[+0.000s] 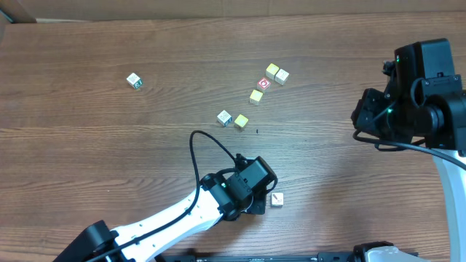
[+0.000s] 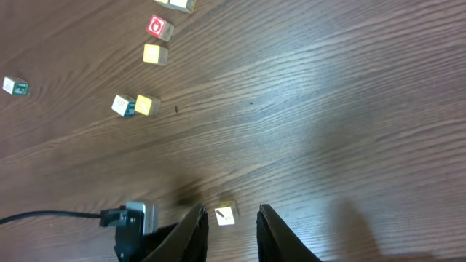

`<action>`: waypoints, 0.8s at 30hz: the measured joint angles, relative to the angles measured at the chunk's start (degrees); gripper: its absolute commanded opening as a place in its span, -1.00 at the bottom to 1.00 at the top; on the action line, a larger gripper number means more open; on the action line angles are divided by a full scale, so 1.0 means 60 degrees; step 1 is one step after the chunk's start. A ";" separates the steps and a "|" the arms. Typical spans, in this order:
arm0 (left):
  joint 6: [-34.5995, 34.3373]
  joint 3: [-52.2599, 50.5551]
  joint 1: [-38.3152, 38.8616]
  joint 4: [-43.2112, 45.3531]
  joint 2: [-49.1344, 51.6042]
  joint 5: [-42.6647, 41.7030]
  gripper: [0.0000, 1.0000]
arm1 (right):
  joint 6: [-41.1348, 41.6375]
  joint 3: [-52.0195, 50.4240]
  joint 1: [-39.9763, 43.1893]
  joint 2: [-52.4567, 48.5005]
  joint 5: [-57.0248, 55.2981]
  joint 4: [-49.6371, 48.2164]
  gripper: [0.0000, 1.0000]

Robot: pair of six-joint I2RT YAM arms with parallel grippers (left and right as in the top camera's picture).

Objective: Flip 4 blocks

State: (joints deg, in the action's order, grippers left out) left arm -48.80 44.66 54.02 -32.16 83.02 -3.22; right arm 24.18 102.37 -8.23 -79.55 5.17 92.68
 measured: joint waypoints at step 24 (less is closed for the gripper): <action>-0.0313 -0.0350 0.0000 0.1523 0.0550 -0.0178 -0.91 | -0.0007 0.0000 -0.0004 0.0000 0.0000 0.0142 -0.50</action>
State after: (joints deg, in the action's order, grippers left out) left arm -50.68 42.57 54.02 -23.03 86.32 -4.29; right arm 24.14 102.37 -8.25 -79.55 5.17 93.54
